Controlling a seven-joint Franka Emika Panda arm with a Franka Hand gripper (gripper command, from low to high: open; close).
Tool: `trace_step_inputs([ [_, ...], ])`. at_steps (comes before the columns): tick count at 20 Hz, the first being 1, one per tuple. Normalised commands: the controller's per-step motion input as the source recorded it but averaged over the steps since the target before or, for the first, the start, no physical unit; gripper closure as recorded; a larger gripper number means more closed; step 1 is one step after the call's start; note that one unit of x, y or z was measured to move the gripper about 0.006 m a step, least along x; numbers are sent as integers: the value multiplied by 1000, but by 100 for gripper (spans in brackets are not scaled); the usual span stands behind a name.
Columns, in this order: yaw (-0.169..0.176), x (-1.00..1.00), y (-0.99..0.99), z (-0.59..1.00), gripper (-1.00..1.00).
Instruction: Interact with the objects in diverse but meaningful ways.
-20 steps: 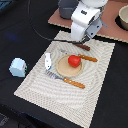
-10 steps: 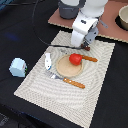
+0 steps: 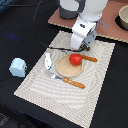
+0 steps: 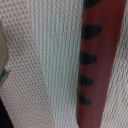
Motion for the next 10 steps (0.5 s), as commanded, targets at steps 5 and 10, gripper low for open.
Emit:
trace_step_inputs([
  [5,0,-161,182,-151,100],
  [10,0,-134,160,-159,100],
])
